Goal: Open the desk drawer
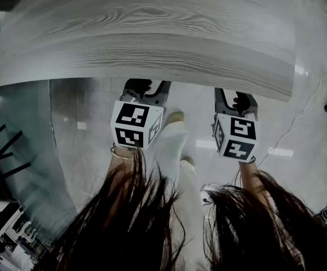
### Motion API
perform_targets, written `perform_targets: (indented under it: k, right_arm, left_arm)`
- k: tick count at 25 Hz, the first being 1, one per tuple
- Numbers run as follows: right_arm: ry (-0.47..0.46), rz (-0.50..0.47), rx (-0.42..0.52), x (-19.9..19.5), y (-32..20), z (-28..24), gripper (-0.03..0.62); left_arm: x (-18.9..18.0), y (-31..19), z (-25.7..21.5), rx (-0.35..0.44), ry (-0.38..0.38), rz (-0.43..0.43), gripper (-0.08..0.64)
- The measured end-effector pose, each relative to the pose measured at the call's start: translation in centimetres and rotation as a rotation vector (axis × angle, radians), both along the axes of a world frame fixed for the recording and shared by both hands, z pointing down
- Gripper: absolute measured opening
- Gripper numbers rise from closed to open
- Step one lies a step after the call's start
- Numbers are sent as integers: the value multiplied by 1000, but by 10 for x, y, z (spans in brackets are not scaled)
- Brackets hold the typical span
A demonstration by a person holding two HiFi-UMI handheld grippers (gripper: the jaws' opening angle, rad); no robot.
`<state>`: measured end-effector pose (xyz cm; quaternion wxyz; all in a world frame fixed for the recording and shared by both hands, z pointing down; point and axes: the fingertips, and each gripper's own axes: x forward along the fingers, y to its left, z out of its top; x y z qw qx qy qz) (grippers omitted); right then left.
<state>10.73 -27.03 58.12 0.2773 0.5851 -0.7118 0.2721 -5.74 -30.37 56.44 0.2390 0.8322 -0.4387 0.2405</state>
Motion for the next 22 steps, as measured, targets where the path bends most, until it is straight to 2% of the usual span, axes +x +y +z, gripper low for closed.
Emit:
perform_targets:
  k: [6, 9, 22]
  right_arm:
    - [-15, 44, 16, 16, 0, -6, 204]
    - [-16, 33, 33, 14, -3, -14, 206]
    - [-6, 20, 41, 6, -2, -16, 210]
  left_arm:
    - [14, -1, -9, 22, 3, 18, 146]
    - [16, 0, -11, 25, -26, 26, 146]
    - [24, 6, -13, 2, -19, 75, 151]
